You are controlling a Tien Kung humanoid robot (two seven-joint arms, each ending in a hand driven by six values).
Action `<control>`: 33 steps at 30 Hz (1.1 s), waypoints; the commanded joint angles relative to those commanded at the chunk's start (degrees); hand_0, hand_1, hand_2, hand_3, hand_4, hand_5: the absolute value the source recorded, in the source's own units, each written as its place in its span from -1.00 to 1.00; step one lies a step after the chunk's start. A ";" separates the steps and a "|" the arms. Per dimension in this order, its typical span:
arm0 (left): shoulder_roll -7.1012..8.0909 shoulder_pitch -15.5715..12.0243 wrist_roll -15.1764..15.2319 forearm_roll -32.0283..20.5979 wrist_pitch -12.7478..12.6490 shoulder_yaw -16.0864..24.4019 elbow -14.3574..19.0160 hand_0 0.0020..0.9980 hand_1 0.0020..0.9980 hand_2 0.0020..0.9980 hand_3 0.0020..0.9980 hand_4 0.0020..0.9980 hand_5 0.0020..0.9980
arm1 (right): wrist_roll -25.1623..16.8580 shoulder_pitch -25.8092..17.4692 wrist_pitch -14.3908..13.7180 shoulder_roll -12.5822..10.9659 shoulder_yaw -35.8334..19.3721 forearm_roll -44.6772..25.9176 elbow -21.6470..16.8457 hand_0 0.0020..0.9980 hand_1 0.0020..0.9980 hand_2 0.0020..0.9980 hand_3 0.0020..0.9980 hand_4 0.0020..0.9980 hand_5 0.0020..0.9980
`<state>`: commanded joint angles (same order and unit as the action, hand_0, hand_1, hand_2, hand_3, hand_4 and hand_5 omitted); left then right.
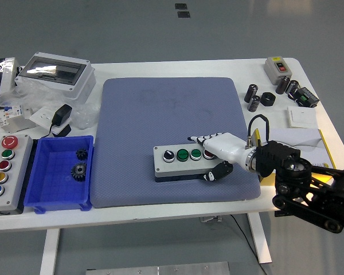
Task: Pick up the button,place it on the desk,press the button,press the button
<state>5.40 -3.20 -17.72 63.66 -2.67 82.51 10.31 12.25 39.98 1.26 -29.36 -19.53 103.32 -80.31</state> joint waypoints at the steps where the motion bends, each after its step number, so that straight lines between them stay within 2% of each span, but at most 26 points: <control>1: -0.01 -0.02 -0.02 0.01 0.07 -0.03 0.00 0.28 0.12 0.24 0.17 0.27 -0.65 | 0.02 0.04 0.17 -0.22 -0.10 -0.27 -0.34 0.84 0.88 0.89 1.00 0.22 -0.83; 10: 0.00 -0.06 -0.22 0.16 0.60 -0.12 0.00 0.29 0.12 0.24 0.17 0.26 -0.67 | -0.07 0.37 2.03 -1.65 -1.18 -3.22 -2.57 0.86 0.90 0.93 1.00 0.19 -0.89; 14: -0.06 -0.22 -0.32 0.26 0.69 -0.04 0.00 0.29 0.12 0.24 0.17 0.26 -0.67 | 0.44 0.59 3.69 -3.72 -2.09 -4.82 -4.76 0.86 0.90 0.93 1.00 0.19 -0.89; 19: -0.16 -0.54 -0.54 0.40 0.76 0.12 0.00 0.29 0.12 0.24 0.17 0.26 -0.67 | 1.82 1.59 9.23 -9.08 -6.12 -10.86 -10.35 0.87 0.92 0.96 1.00 0.21 -0.90; 25: -0.04 -0.63 -0.59 0.23 1.02 -0.07 0.00 0.29 0.12 0.24 0.17 0.26 -0.67 | 4.76 3.20 17.35 -15.27 -13.08 -20.35 -17.46 0.89 0.94 1.00 1.00 0.24 -0.92; 28: 0.05 -0.69 -0.68 0.17 1.02 -0.08 0.00 0.29 0.12 0.24 0.17 0.26 -0.67 | 6.62 4.56 21.25 -17.42 -16.60 -25.33 -20.31 0.89 0.94 1.00 1.00 0.24 -0.92; 31: 0.19 -0.73 -0.71 0.16 0.88 0.02 0.00 0.29 0.13 0.24 0.17 0.25 -0.67 | 9.27 7.11 24.35 -18.62 -19.38 -29.68 -20.92 0.92 0.96 1.00 1.00 0.26 -0.95; 33: 0.32 -0.68 -0.69 0.15 0.76 0.11 0.00 0.29 0.13 0.24 0.17 0.25 -0.67 | 11.88 9.60 26.62 -19.00 -18.82 -32.65 -20.72 0.92 0.96 1.00 1.00 0.26 -0.95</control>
<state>5.72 -3.88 -18.41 63.81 -1.92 82.61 10.31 24.13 49.59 27.88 -48.36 -38.35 70.67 -101.03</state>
